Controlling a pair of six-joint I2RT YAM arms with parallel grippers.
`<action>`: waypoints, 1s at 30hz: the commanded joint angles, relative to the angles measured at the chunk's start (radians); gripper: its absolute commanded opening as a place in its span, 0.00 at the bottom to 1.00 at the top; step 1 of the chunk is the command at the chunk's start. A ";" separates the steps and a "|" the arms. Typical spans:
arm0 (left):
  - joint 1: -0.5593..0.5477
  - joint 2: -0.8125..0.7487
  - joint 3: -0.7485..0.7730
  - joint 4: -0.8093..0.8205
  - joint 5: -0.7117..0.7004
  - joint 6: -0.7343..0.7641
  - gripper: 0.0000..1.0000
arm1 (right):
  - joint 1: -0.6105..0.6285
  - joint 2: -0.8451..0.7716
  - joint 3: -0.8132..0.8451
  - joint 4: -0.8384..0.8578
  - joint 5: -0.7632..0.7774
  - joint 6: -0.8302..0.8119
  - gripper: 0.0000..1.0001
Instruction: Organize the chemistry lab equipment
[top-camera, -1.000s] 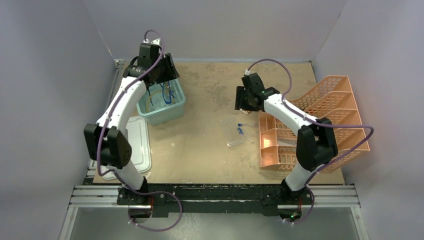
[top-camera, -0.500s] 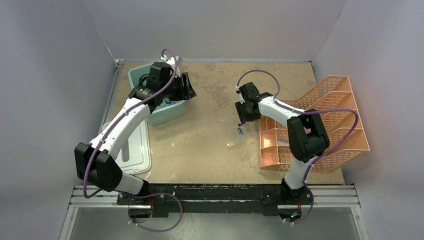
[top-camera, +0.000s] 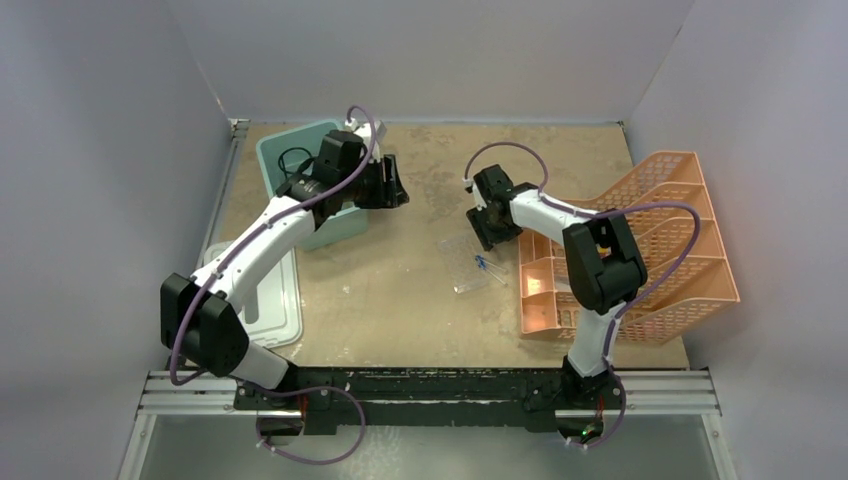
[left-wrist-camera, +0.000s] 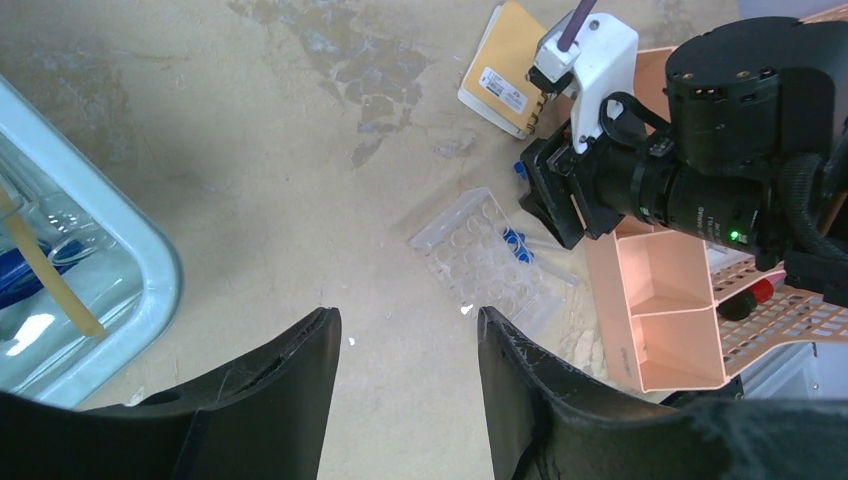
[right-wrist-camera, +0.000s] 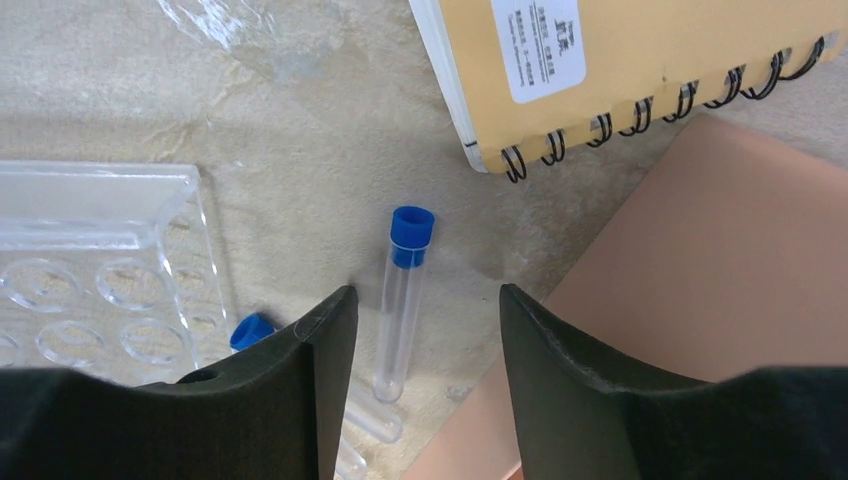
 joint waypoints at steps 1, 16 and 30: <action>-0.001 0.014 0.052 0.042 0.009 -0.013 0.52 | -0.004 0.036 0.022 -0.009 -0.081 -0.010 0.54; -0.018 -0.002 0.010 0.071 -0.018 -0.068 0.52 | -0.014 0.038 -0.034 0.121 -0.122 0.035 0.09; -0.058 -0.104 -0.204 0.447 -0.005 -0.275 0.53 | -0.015 -0.381 -0.050 0.240 -0.219 0.227 0.04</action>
